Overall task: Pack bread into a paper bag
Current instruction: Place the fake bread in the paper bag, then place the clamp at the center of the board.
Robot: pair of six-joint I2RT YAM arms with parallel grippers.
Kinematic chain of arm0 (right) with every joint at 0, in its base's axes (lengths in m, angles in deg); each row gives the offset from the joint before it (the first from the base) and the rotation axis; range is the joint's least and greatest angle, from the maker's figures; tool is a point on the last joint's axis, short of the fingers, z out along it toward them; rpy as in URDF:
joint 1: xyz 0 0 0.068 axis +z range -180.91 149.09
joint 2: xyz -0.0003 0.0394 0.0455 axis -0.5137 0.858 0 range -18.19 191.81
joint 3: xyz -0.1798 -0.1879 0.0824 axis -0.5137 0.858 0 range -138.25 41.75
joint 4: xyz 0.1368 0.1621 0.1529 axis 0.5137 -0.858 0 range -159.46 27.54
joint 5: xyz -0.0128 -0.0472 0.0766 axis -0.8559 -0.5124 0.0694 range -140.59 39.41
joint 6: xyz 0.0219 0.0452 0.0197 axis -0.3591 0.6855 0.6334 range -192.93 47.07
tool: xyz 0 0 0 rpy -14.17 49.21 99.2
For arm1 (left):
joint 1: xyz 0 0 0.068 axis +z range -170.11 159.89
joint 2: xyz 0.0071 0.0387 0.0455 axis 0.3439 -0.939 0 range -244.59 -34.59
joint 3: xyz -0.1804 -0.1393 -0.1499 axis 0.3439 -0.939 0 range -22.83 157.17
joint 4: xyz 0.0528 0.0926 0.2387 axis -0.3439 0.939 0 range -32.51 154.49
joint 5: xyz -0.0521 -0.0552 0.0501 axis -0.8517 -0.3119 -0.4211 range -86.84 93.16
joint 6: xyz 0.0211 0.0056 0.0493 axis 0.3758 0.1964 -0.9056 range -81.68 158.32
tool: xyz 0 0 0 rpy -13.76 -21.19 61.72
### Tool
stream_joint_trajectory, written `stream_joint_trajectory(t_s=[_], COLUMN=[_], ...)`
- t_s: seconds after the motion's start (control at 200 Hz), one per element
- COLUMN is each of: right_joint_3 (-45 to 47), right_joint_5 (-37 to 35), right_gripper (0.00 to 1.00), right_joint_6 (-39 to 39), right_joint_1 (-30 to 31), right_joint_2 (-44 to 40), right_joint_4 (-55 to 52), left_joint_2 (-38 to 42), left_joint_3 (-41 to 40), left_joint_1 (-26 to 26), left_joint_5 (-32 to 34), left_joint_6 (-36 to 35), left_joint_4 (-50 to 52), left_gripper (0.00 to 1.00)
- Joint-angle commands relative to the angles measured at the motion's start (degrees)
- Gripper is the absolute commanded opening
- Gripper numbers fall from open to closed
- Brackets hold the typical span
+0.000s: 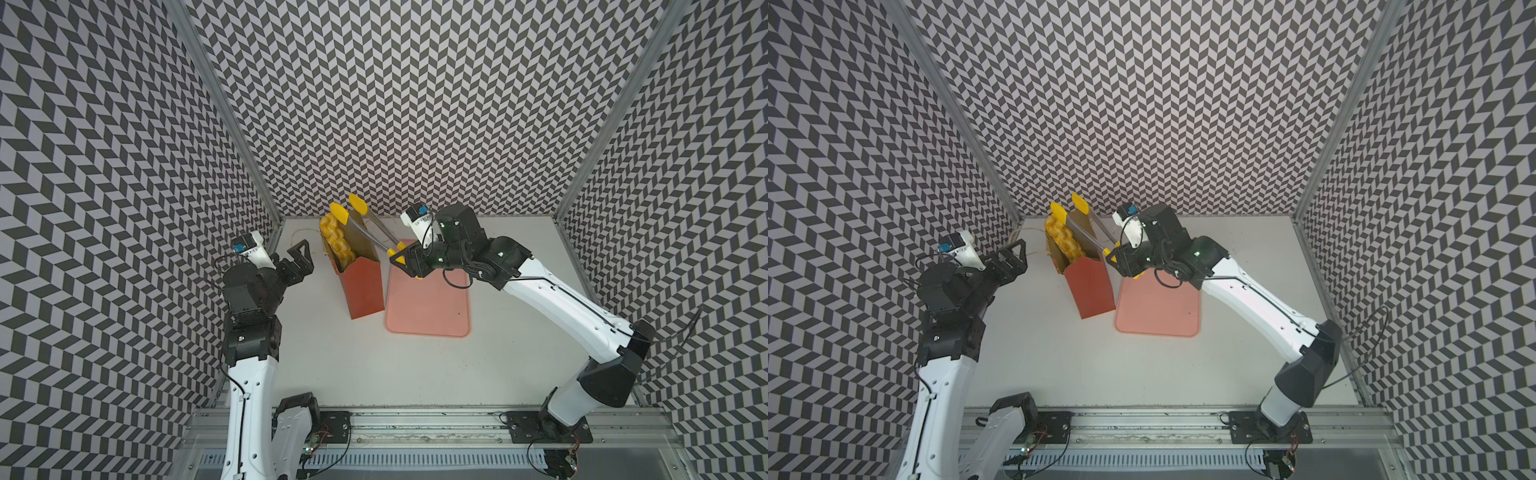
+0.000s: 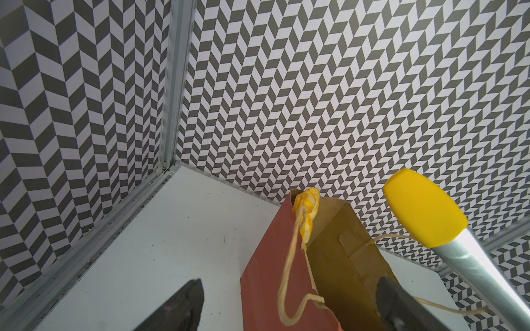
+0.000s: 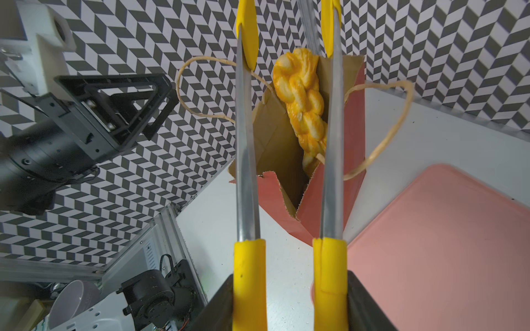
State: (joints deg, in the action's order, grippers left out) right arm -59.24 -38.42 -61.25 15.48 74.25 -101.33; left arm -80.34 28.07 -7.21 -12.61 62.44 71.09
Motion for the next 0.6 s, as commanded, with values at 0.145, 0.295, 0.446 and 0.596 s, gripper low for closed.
stream_joint_trajectory(t_s=[0.145,0.295,0.446,0.596], right_joint_3=[-3.75,-3.97,-3.56,1.34], right_joint_5=[-13.99,-22.55,-29.02,-31.41], right_gripper=[0.50,0.50,0.50,0.48], right_joint_6=[1.62,2.73,4.40,6.86], right_joint_1=[0.31,-0.09,-1.37,-4.72], right_joint_2=[-6.01,-7.44,-8.46,-9.58], right_joint_4=[1.22,-1.65,-4.52,-5.55], left_joint_2=[0.32,0.34,0.33,0.45], left_joint_3=[-0.53,-0.55,-0.58,-0.60], left_joint_1=[0.46,0.53,0.54,0.52], left_joint_5=[-0.67,-0.85,-1.01,-1.36], left_joint_6=[0.30,0.31,0.31,0.31], left_joint_4=[-1.62,-1.62,-1.73,-1.67], left_gripper=[0.98,0.98,0.98,0.98])
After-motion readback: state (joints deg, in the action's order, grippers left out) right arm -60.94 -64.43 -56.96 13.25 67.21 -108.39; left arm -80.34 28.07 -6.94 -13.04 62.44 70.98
